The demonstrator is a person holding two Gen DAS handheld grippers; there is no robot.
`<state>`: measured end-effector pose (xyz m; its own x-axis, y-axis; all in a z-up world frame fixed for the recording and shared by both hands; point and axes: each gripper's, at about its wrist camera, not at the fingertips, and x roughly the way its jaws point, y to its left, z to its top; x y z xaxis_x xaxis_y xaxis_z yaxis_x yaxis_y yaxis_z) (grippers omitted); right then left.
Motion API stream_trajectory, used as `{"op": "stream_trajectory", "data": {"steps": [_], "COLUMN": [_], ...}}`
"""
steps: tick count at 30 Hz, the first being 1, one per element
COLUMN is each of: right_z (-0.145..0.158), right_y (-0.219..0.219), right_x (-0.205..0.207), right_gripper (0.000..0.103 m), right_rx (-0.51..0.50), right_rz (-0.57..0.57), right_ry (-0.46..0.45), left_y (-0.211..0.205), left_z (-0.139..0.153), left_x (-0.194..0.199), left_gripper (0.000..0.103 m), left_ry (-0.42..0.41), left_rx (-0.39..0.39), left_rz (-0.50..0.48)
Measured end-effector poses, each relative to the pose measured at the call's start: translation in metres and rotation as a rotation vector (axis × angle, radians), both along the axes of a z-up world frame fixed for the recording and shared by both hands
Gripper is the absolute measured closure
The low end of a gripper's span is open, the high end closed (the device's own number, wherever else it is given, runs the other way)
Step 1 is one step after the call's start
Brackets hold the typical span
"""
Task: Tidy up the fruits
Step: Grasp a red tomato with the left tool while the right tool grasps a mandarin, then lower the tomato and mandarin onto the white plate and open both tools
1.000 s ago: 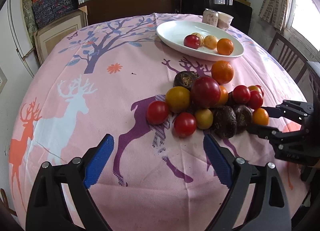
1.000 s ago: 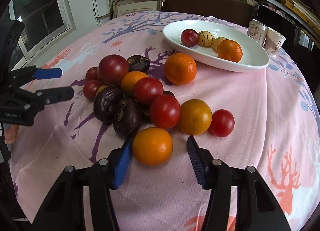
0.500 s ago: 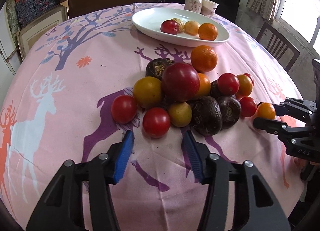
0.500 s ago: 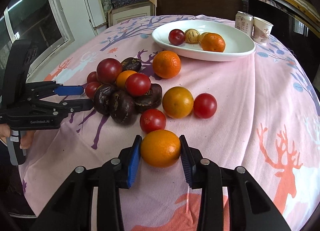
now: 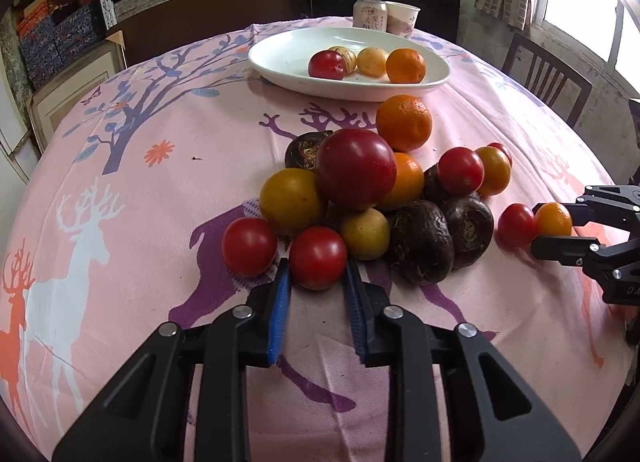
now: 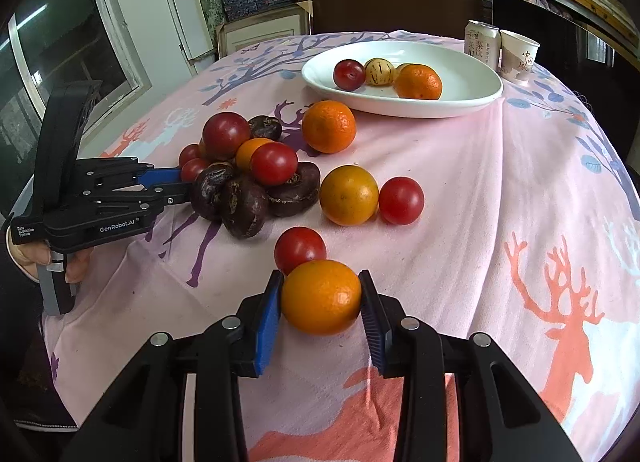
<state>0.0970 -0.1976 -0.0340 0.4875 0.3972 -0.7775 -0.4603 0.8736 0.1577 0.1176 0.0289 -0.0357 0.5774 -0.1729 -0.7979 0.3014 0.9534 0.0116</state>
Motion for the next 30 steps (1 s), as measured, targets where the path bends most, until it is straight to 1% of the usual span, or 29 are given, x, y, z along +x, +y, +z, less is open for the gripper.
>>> {"op": "stream_trajectory", "data": {"steps": [3,5,7,10,11,16,20,24,27,30], "right_z": [-0.001,-0.001,-0.001,-0.001,-0.001,0.001,0.011,0.031,0.051,0.070], "right_y": [-0.001,-0.002,-0.002,-0.002,-0.002,-0.005,-0.011,-0.016,-0.017,-0.018], "right_x": [-0.001,-0.001,-0.002,-0.002,-0.002,-0.003,-0.003,0.003,0.016,0.040], "right_gripper": [0.065,0.065,0.065,0.065,0.065,0.065,0.065,0.065,0.065,0.065], "right_rx": [0.004,0.006,0.006,0.007,0.006,0.017,0.036,0.052,0.069,0.079], "right_rz": [-0.002,-0.005,-0.005,-0.006,-0.006,-0.011,-0.024,-0.025,-0.035,-0.073], "right_ry": [0.007,0.009,0.008,0.009,0.008,0.002,-0.023,-0.067,-0.118,-0.189], "left_y": [0.001,0.001,-0.001,-0.002,-0.002,-0.005,-0.008,-0.012,-0.018,-0.034], "left_z": [0.000,0.000,-0.001,-0.001,-0.001,0.004,0.028,0.061,0.082,0.092], "left_x": [0.002,0.003,0.005,0.008,0.008,0.000,-0.016,-0.018,-0.001,0.030], "left_gripper": [0.077,0.073,0.071,0.071,0.076,0.076,0.076,0.076,0.076,0.076], "left_ry": [0.009,0.010,0.000,-0.001,0.000,-0.004,-0.053,-0.111,-0.141,-0.150], "left_rx": [-0.009,-0.007,0.010,0.010,0.002,0.016,0.002,-0.049,-0.102,-0.107], "left_rz": [0.000,-0.002,-0.001,-0.001,-0.008,-0.027,-0.063,-0.068,-0.032,0.024]}}
